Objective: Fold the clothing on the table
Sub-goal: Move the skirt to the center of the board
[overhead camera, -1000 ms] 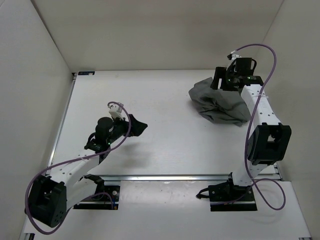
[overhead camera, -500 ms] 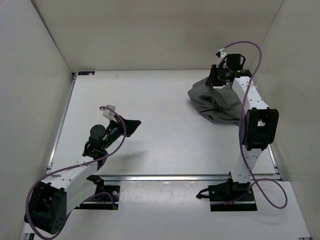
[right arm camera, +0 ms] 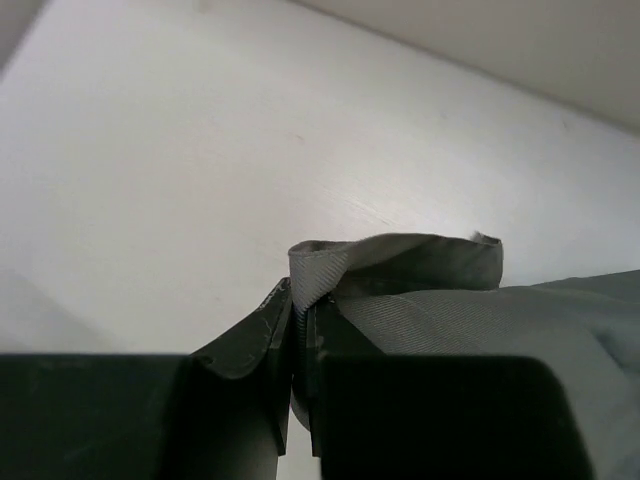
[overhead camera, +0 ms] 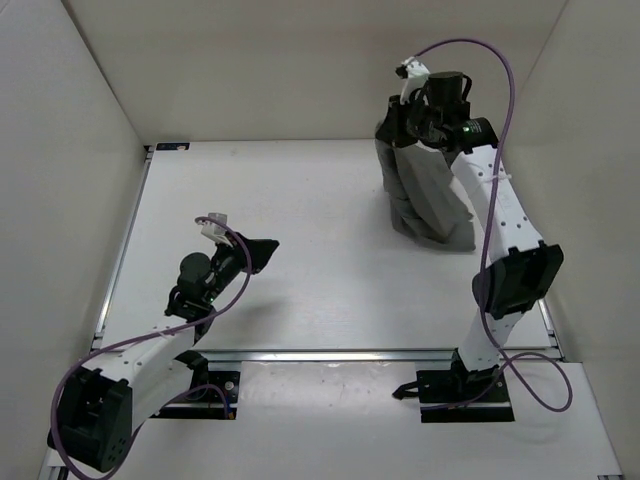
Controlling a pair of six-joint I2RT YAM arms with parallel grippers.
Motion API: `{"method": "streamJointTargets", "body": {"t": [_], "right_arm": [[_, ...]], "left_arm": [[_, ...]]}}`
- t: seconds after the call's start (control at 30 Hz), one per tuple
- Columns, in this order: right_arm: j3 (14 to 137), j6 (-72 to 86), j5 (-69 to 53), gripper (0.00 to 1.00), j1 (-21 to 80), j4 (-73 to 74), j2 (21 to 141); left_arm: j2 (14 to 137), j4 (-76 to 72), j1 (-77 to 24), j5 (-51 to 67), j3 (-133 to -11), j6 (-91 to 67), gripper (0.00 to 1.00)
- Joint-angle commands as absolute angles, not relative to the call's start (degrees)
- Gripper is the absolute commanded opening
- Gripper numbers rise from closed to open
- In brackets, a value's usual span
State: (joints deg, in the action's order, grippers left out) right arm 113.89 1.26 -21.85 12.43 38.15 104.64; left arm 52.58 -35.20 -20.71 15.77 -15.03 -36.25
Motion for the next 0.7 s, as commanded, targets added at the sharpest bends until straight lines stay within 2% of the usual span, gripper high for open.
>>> {"method": "streamJointTargets", "body": {"t": [0.0,0.13,0.3,0.47,0.67], "right_arm": [[119.53,0.87,-21.38,0.0,19.06,37.35,94.41],[116.47,2.36,-20.81,0.0,22.07,32.53,85.36],[112.25,10.7,-28.38,0.0,13.29,26.64,80.42],[108.65,11.87,-29.27,0.0,8.96,30.05,85.41],[91.8,14.06,-26.64,0.0,9.14,27.33,92.87]], "left_arm": [[49.32,-36.74,-19.78,11.43,-14.85,-36.56,0.34],[43.61,-33.93,-17.32,8.0,-15.99,-36.21,0.34],[39.38,-27.61,-14.15,6.78,-19.33,-34.2,0.35],[39.72,-23.22,-14.5,5.63,-21.79,-33.92,0.36],[38.85,-14.79,-13.09,1.51,-20.74,-35.87,0.35]]}}
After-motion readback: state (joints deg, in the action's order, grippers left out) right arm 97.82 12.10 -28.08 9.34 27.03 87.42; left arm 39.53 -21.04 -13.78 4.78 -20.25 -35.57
